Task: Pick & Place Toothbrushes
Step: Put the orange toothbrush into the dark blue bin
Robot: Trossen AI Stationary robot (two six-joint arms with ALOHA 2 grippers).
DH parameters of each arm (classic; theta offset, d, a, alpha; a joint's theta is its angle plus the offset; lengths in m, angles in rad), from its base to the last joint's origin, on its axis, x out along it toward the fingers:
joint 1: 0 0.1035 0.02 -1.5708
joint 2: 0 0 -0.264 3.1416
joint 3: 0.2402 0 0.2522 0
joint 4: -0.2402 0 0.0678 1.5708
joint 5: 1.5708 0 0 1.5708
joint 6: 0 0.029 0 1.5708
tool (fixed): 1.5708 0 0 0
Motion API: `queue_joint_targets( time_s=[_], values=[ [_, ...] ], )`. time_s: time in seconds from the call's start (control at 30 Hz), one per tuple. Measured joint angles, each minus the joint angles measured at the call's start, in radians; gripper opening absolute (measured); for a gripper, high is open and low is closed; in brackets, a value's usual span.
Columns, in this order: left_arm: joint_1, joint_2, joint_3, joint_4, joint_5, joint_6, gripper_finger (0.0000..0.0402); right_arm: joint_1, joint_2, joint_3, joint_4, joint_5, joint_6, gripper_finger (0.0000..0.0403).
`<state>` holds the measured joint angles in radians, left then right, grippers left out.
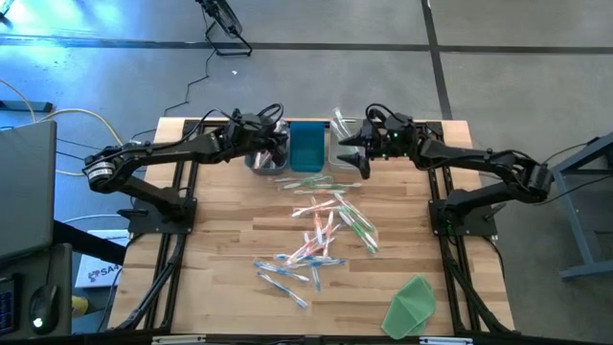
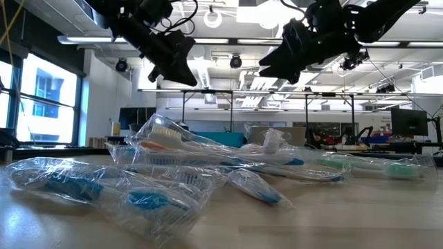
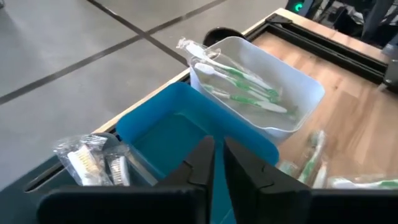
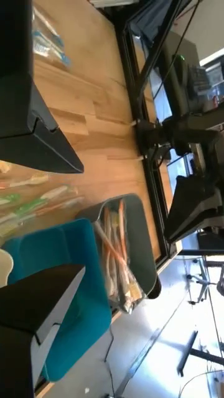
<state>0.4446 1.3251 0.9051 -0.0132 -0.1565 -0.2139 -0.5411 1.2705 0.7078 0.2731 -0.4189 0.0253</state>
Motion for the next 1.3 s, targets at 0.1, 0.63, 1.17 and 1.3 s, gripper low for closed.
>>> queue_joint_targets(
  time_s=[0.1, 0.63, 1.17, 1.3],
  values=[
    [0.0, 0.0, 0.0, -0.019, 0.033, -0.021, 0.0026, 0.005, 0.0, 0.0, 0.018, 0.0, 0.024, 0.0243],
    [0.0, 0.001, 0.0, 0.003, 0.045, 0.078, 0.0025, 0.005, 0.0, 0.0, 0.046, -0.003, 0.055, 0.0092],
    [-0.108, -0.157, -0.306, 0.318, 0.008, 0.105, 0.0025, -0.088, -0.256, -0.193, 0.184, 0.001, 0.03, 0.0006],
    [-0.106, -0.225, -0.337, 0.329, 0.005, 0.107, 0.0025, -0.101, -0.344, -0.262, 0.232, 0.001, 0.034, 0.0003]
  ],
)
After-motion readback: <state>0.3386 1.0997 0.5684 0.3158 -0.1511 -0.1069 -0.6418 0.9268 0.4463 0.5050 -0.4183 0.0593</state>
